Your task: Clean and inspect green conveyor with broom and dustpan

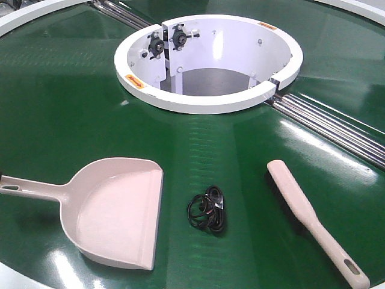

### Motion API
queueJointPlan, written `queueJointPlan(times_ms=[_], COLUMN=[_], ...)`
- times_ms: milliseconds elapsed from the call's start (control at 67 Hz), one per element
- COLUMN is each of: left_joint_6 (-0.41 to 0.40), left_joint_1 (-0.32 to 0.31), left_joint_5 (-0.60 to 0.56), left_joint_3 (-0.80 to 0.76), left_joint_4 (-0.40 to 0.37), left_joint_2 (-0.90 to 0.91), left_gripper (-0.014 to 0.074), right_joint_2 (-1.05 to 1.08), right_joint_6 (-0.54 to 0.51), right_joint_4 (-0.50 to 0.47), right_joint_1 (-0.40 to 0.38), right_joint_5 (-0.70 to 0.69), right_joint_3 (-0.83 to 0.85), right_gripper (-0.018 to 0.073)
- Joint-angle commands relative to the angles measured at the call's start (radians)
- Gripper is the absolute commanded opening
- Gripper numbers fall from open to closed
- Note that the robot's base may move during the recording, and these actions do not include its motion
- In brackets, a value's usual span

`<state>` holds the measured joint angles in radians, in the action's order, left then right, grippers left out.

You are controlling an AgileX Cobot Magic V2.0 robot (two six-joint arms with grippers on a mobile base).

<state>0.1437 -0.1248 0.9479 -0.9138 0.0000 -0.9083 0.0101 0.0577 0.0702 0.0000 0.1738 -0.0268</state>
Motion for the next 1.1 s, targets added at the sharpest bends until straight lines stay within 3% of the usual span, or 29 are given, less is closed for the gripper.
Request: queueJointPlan(times_ms=[0, 119, 313, 686, 791, 850, 1089], left_joint_6=[0.137, 0.286, 0.481, 1.099, 1.232, 1.266, 1.274], left_joint_1=[0.000, 0.000, 0.000, -0.014, -0.022, -0.022, -0.021], left_joint_5=[0.072, 0.160, 0.137, 0.066, 0.061, 0.061, 0.120], left_joint_3=[-0.120, -0.230, -0.317, -0.327, -0.327, -0.327, -0.327], left_joint_4=[-0.012, -0.014, -0.012, -0.039, -0.038, -0.043, -0.087], left_joint_2=[-0.098, -0.229, -0.394, -0.532, -0.532, -0.532, -0.613], left_gripper=[0.0488, 0.0488, 0.0488, 0.0459, 0.0449, 0.0449, 0.0453], right_joint_2=[0.018, 0.018, 0.018, 0.018, 0.018, 0.018, 0.018], right_joint_6=[-0.003, -0.003, -0.003, -0.003, -0.003, -0.003, -0.003], right_joint_4=[0.002, 0.002, 0.002, 0.002, 0.002, 0.002, 0.002], right_joint_1=[-0.004, -0.004, -0.004, -0.004, -0.004, -0.004, -0.004], right_joint_5=[-0.076, -0.076, -0.076, -0.075, -0.075, -0.076, -0.076], right_joint_3=[-0.021, -0.021, -0.021, -0.021, -0.021, -0.021, -0.021], right_gripper=[-0.0010, -0.0010, -0.0010, -0.0010, -0.0010, -0.0010, -0.0010])
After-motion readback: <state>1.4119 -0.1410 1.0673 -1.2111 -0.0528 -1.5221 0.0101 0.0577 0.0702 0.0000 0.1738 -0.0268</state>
